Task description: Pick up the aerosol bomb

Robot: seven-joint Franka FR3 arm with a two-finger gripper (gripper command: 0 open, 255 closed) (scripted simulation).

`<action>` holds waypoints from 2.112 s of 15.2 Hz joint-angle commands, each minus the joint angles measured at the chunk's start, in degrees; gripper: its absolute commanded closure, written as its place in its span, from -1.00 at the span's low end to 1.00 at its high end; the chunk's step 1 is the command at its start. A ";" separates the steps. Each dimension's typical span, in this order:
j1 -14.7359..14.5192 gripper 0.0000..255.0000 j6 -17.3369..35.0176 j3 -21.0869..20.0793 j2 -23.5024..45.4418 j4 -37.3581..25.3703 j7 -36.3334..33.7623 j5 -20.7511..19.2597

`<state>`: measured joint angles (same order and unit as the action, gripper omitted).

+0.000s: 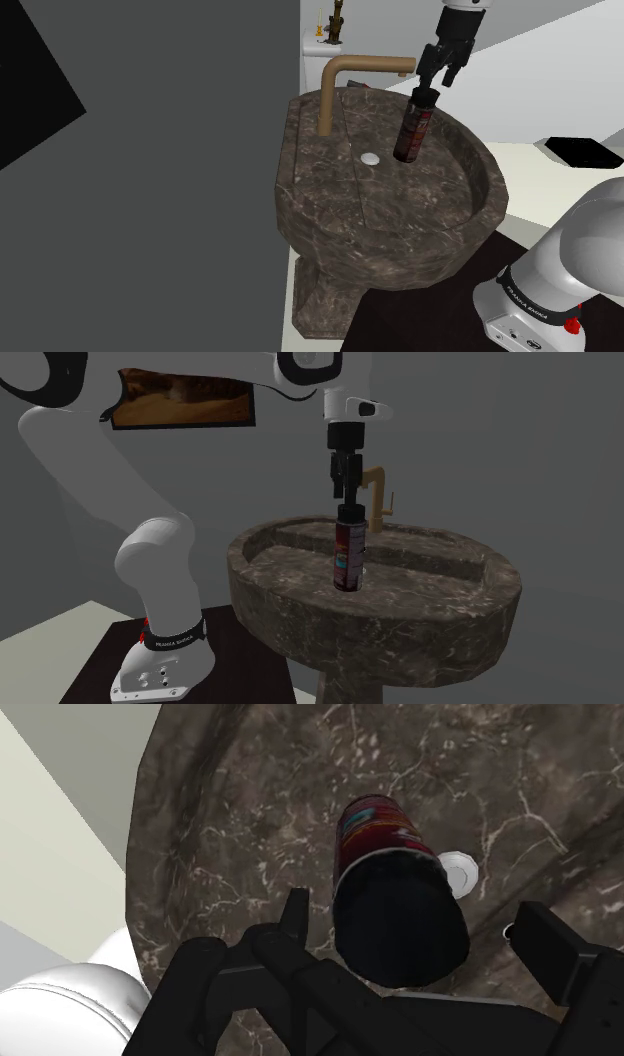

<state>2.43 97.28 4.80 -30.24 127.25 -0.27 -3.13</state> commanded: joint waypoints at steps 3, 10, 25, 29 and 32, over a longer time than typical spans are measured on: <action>0.06 -1.00 3.48 0.15 -0.26 3.77 -0.04 -0.08; 0.07 1.00 3.49 0.17 -0.26 3.78 -0.02 -0.09; -0.06 1.00 -4.06 -0.06 0.60 -4.64 0.12 0.14; -0.10 1.00 -7.04 -0.13 1.28 -8.30 0.20 0.23; -0.12 1.00 -7.90 -0.15 1.51 -9.39 0.22 0.25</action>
